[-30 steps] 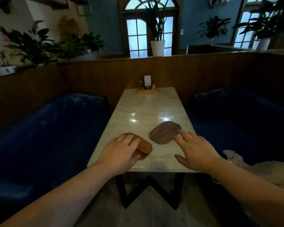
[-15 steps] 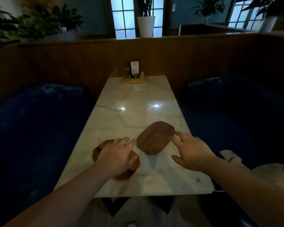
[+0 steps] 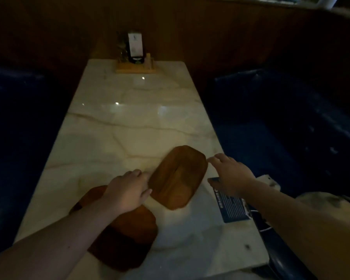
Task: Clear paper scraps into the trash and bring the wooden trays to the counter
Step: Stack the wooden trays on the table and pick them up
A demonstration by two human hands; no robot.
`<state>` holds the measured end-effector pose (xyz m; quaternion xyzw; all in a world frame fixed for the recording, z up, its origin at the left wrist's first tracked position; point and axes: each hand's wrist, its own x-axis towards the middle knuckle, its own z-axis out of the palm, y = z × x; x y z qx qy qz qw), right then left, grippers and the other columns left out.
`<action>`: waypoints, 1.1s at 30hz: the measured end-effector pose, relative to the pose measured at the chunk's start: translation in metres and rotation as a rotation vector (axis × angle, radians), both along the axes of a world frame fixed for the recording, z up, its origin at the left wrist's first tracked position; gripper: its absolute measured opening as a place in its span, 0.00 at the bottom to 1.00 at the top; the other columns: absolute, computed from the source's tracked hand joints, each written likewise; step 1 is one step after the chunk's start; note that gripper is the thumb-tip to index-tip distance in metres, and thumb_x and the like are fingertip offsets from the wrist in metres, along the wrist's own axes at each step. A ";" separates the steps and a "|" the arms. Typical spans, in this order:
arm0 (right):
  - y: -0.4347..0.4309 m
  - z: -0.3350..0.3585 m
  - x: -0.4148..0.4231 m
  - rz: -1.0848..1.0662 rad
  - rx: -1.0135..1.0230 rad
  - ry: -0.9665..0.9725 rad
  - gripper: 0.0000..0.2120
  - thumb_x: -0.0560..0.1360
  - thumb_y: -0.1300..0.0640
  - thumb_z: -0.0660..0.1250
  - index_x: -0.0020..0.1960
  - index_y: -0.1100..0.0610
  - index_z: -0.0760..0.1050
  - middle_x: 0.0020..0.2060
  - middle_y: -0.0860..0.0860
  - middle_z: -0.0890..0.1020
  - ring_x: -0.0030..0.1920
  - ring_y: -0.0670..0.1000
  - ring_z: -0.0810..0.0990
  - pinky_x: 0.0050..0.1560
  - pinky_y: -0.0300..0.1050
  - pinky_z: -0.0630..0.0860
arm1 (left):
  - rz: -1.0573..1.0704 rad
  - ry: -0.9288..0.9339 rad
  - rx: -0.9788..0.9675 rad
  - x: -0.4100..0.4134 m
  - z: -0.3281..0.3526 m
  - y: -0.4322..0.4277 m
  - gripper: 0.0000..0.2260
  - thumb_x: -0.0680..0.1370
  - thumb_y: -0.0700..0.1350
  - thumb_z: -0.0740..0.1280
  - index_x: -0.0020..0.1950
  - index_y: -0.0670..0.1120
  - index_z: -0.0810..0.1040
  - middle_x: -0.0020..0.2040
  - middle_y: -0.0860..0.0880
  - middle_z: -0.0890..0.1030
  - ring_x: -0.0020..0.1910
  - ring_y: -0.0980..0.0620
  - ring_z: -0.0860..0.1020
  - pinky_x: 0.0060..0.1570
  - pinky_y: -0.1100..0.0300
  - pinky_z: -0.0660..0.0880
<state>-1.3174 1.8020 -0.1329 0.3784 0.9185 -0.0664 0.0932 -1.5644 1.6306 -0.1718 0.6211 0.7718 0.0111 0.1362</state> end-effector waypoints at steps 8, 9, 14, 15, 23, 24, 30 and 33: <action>0.068 -0.063 -0.027 -0.312 -0.309 0.061 0.30 0.74 0.43 0.67 0.71 0.52 0.63 0.67 0.58 0.71 0.62 0.60 0.74 0.57 0.54 0.75 | 0.215 -0.228 -0.095 -0.015 -0.058 0.046 0.20 0.75 0.58 0.61 0.61 0.48 0.70 0.56 0.44 0.78 0.54 0.42 0.78 0.51 0.48 0.76; 0.078 -0.072 -0.027 -0.366 -0.364 0.064 0.31 0.73 0.43 0.68 0.71 0.53 0.64 0.67 0.59 0.71 0.61 0.60 0.74 0.56 0.52 0.74 | 0.232 -0.250 -0.119 -0.014 -0.065 0.051 0.20 0.75 0.58 0.61 0.61 0.48 0.70 0.56 0.43 0.78 0.54 0.42 0.78 0.52 0.49 0.76; 0.120 -0.101 -0.035 -0.439 -0.450 0.041 0.30 0.74 0.46 0.69 0.71 0.56 0.64 0.65 0.62 0.74 0.59 0.61 0.76 0.53 0.48 0.73 | 0.332 -0.313 -0.131 -0.011 -0.098 0.059 0.21 0.74 0.57 0.62 0.60 0.45 0.70 0.55 0.41 0.79 0.56 0.41 0.77 0.53 0.51 0.75; 0.126 -0.105 -0.039 -0.434 -0.457 0.044 0.31 0.74 0.46 0.69 0.71 0.56 0.64 0.64 0.62 0.74 0.60 0.61 0.76 0.52 0.47 0.72 | 0.358 -0.331 -0.149 -0.011 -0.102 0.061 0.21 0.74 0.56 0.62 0.61 0.44 0.70 0.56 0.40 0.78 0.56 0.41 0.77 0.53 0.51 0.74; 0.149 -0.128 -0.067 -0.373 -0.547 0.129 0.29 0.76 0.51 0.68 0.72 0.61 0.64 0.65 0.62 0.75 0.60 0.59 0.76 0.50 0.43 0.70 | 0.657 -0.578 -0.118 0.008 -0.110 0.078 0.14 0.76 0.48 0.65 0.58 0.43 0.76 0.48 0.42 0.79 0.49 0.41 0.78 0.43 0.58 0.67; 0.150 -0.129 -0.069 -0.375 -0.545 0.130 0.27 0.76 0.51 0.67 0.69 0.63 0.67 0.63 0.62 0.76 0.59 0.60 0.76 0.50 0.44 0.72 | 0.733 -0.617 -0.093 0.010 -0.111 0.079 0.11 0.76 0.47 0.66 0.55 0.43 0.77 0.45 0.43 0.79 0.48 0.41 0.78 0.42 0.57 0.68; 0.158 -0.141 -0.061 -0.434 -0.753 0.230 0.17 0.74 0.55 0.69 0.47 0.71 0.79 0.37 0.61 0.81 0.38 0.59 0.81 0.36 0.46 0.75 | 1.220 -0.821 0.165 0.013 -0.108 0.066 0.08 0.69 0.38 0.72 0.48 0.41 0.81 0.43 0.43 0.82 0.45 0.43 0.80 0.45 0.52 0.76; 0.147 -0.145 -0.041 -0.536 -0.861 0.372 0.10 0.74 0.57 0.70 0.44 0.65 0.78 0.38 0.60 0.81 0.39 0.57 0.80 0.41 0.51 0.79 | 1.280 -0.907 0.257 0.009 -0.097 0.052 0.07 0.68 0.38 0.74 0.46 0.44 0.82 0.46 0.40 0.83 0.46 0.41 0.81 0.45 0.50 0.77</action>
